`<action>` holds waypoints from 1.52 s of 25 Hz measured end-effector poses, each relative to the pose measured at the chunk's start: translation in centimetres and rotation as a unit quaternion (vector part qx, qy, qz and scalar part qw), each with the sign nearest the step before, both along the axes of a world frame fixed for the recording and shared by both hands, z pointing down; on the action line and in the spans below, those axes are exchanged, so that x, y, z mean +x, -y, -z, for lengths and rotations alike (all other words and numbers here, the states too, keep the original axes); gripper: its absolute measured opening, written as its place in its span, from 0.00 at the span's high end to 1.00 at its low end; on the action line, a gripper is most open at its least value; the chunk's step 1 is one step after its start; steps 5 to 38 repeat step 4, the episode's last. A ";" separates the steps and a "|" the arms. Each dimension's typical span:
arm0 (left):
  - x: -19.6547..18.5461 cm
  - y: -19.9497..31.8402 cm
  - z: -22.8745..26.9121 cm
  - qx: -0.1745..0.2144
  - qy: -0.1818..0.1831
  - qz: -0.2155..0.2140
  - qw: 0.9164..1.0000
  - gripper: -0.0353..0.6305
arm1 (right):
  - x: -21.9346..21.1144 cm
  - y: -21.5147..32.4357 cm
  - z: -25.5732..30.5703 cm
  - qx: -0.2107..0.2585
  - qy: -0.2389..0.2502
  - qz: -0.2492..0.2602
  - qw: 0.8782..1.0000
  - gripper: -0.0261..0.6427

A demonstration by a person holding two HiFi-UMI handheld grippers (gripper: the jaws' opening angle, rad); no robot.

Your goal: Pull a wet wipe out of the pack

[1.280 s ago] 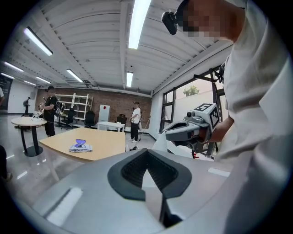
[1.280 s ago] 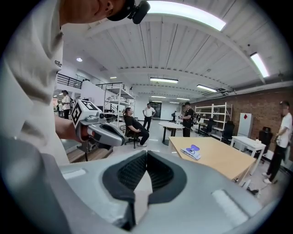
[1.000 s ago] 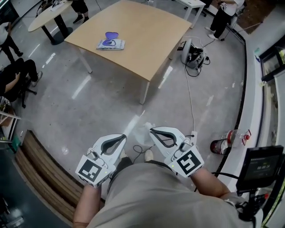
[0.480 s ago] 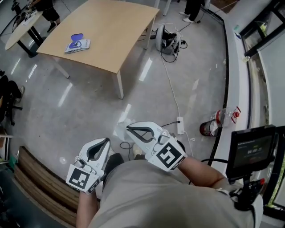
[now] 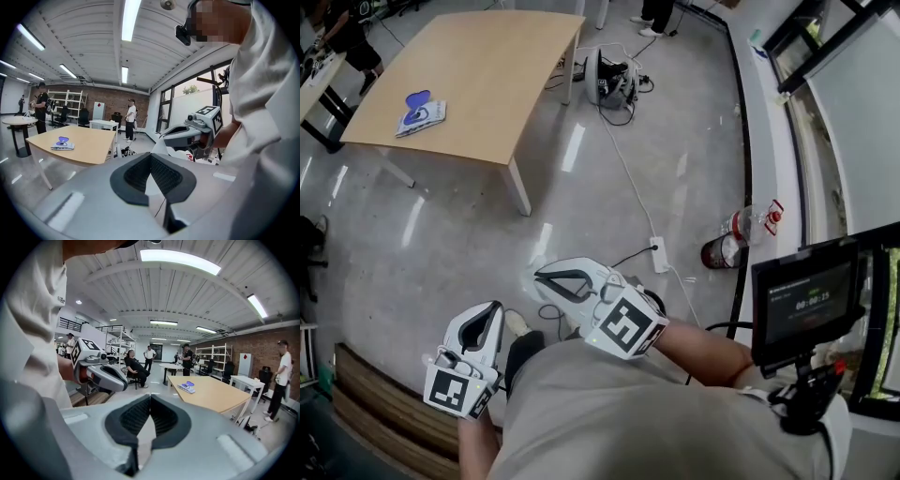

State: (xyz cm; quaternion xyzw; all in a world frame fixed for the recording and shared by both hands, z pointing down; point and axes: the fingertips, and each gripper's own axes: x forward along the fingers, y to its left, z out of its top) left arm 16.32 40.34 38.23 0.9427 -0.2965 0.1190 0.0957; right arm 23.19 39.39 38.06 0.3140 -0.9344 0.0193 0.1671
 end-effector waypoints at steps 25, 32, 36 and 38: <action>-2.0 1.0 0.9 -0.001 0.003 0.006 1.000 0.94 | -1.6 1.4 0.8 0.004 -0.016 0.004 1.000 0.96; -2.0 1.0 0.9 -0.001 0.003 0.006 1.000 0.94 | -1.6 1.4 0.8 0.004 -0.016 0.004 1.000 0.96; -2.0 1.0 0.9 -0.001 0.003 0.006 1.000 0.94 | -1.6 1.4 0.8 0.004 -0.016 0.004 1.000 0.96; -2.0 1.0 0.9 -0.001 0.003 0.006 1.000 0.94 | -1.6 1.4 0.8 0.004 -0.016 0.004 1.000 0.96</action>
